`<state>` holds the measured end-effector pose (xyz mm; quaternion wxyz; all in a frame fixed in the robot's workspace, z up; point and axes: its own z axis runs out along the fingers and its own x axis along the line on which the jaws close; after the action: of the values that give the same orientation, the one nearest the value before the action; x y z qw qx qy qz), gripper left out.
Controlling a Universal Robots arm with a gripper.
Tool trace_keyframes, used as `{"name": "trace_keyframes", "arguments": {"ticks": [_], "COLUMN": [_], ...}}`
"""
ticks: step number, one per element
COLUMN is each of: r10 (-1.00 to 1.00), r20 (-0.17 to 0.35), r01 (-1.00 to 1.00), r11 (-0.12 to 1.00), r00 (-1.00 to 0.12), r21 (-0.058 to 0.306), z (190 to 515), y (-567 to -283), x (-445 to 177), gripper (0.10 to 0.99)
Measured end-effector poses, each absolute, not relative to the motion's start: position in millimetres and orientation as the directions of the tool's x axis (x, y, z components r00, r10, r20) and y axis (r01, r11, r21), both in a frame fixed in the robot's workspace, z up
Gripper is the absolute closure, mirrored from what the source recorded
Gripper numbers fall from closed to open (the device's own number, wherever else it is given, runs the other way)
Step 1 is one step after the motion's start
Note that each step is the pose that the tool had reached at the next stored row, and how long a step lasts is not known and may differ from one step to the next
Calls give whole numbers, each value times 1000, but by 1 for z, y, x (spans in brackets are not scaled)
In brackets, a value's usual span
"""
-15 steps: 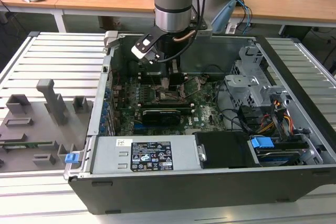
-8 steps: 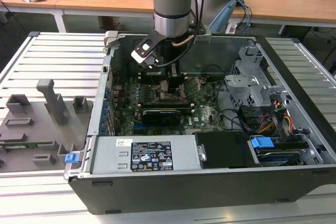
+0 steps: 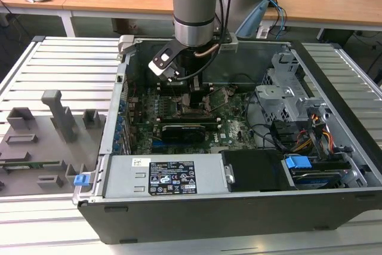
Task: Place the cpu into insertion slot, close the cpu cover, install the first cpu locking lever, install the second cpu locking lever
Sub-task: 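Place the cpu into insertion slot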
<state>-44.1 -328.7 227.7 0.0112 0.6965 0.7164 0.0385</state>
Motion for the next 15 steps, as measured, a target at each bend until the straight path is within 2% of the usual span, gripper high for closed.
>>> {"name": "trace_keyframes", "arguments": {"ticks": [15], "r10": [999], "r20": [38], "r01": [997], "r11": [23], "r00": [-26], "r21": [71], "z": [219], "y": [-326], "x": [-44], "gripper": [557]}}
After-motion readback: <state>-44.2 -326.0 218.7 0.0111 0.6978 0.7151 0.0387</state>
